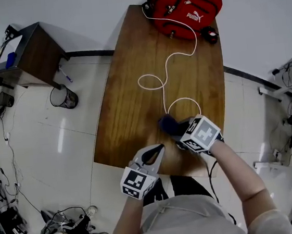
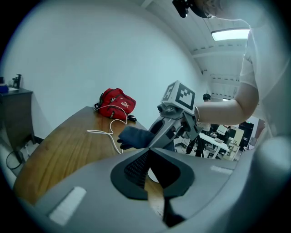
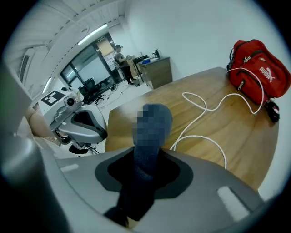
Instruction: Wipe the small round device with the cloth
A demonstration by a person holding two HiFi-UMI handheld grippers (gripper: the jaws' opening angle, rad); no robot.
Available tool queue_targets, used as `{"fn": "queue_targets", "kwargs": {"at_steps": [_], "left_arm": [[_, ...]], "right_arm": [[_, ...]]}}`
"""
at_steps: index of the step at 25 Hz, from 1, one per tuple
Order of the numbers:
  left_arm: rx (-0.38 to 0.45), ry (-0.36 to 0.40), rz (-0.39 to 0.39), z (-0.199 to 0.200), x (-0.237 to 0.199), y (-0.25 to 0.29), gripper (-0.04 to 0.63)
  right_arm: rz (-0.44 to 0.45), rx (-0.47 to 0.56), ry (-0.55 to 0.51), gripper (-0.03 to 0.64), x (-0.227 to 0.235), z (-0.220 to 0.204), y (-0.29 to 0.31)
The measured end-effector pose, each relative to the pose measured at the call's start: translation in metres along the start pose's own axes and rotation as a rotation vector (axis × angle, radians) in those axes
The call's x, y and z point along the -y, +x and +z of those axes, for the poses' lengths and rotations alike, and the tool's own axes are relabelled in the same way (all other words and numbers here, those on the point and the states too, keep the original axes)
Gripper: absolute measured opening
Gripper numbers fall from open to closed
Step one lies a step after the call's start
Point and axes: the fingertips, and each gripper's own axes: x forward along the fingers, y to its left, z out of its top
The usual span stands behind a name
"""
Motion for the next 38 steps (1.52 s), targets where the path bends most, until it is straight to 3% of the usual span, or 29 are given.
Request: {"fn": "queue_targets", "kwargs": {"at_steps": [13, 16, 22, 26, 34, 38], "left_arm": [[0.008, -0.066, 0.144, -0.007, -0.016, 0.000, 0.006], [0.010, -0.079, 0.173, -0.013, -0.016, -0.009, 0.006], [0.030, -0.061, 0.159, -0.004, -0.012, -0.011, 0.006], [0.046, -0.039, 0.113, 0.008, -0.005, 0.001, 0.006], [0.020, 0.010, 0.042, 0.009, 0.013, 0.016, 0.006], [0.010, 0.019, 0.015, 0.008, 0.020, 0.021, 0.006]], "right_arm": [[0.128, -0.248, -0.182, 0.120, 0.012, -0.010, 0.060], [0.114, -0.193, -0.181, 0.120, 0.013, 0.001, 0.057], [0.122, 0.044, -0.104, 0.120, -0.001, 0.021, -0.005], [0.108, 0.050, -0.067, 0.120, -0.008, -0.013, -0.032], [0.040, 0.136, 0.093, 0.120, -0.010, -0.058, -0.051], [0.006, 0.128, 0.176, 0.120, -0.004, -0.090, -0.052]]}}
